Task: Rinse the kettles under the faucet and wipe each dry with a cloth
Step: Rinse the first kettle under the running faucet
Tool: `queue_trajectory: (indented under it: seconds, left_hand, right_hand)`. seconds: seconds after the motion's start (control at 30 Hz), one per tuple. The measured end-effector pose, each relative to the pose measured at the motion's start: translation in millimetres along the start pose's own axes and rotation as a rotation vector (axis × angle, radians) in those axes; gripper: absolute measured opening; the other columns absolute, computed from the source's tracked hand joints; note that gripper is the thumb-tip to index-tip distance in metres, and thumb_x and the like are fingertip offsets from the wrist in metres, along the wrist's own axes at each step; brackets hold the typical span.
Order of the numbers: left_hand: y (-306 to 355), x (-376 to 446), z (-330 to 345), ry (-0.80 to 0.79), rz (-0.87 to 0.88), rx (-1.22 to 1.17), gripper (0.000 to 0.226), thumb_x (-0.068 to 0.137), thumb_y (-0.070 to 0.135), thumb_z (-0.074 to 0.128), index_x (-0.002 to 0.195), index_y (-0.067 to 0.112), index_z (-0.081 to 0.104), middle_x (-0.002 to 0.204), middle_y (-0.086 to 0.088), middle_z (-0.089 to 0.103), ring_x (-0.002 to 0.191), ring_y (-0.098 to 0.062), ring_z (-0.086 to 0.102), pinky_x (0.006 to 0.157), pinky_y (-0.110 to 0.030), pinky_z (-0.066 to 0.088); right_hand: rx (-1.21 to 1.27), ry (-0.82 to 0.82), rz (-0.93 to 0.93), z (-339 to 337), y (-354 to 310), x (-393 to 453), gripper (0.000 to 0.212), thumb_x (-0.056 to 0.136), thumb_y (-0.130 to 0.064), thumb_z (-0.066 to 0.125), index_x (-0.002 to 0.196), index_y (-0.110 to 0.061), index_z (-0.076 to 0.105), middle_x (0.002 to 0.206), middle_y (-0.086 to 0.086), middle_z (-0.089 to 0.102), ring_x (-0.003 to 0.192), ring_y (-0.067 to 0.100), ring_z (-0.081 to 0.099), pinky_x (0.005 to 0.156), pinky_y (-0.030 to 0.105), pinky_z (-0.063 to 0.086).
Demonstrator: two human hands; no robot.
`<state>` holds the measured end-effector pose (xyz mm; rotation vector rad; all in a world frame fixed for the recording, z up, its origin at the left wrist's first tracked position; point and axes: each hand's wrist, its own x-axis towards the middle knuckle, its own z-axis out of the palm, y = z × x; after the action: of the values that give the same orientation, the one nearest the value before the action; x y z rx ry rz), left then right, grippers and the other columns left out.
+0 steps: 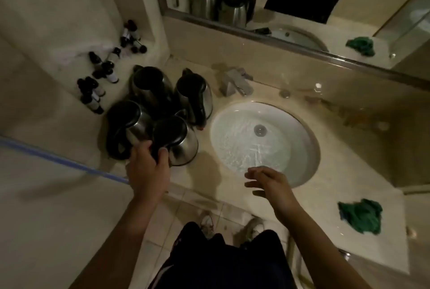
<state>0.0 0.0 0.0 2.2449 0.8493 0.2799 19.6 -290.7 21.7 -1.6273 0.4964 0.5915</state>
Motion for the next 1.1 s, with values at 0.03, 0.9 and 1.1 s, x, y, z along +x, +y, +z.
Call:
queue_trajectory:
  seconds: [0.03,0.9,1.1]
  left_hand:
    - [-0.8,8.6,3.5,-0.090,-0.058,-0.041,0.037,0.097,0.040,0.050,0.125,0.016,0.053,0.122,-0.011,0.061,0.107,-0.032,0.059,0.090,-0.043,0.047]
    - [28.1,-22.8,29.4,-0.547,-0.464,-0.920,0.047,0.069,0.035,0.082,0.112,0.016,0.074,0.080,-0.028,0.067,0.070,-0.031,0.061,0.069,-0.038,0.048]
    - [59.9,-10.7,59.2,-0.566,-0.285,-0.728,0.044,0.077,-0.005,0.080,0.112,0.020,0.070,0.068,0.000,0.071,0.057,-0.014,0.066,0.049,-0.022,0.048]
  right_hand:
    - [0.012,-0.006,-0.006,3.8,-2.7,2.8,0.016,0.100,-0.013,0.061,0.105,-0.009,0.075,0.103,0.009,0.079,0.091,0.029,0.076,0.080,0.039,0.053]
    - [-0.053,-0.039,0.026,23.0,-6.9,22.6,0.013,0.097,-0.006,0.058,0.099,-0.002,0.071,0.090,0.019,0.075,0.071,0.018,0.069,0.060,0.025,0.048]
    - [-0.189,0.056,-0.098,0.2,-19.3,47.9,0.013,0.099,-0.013,0.060,0.103,-0.017,0.072,0.097,0.006,0.075,0.085,0.018,0.070,0.070,0.023,0.051]
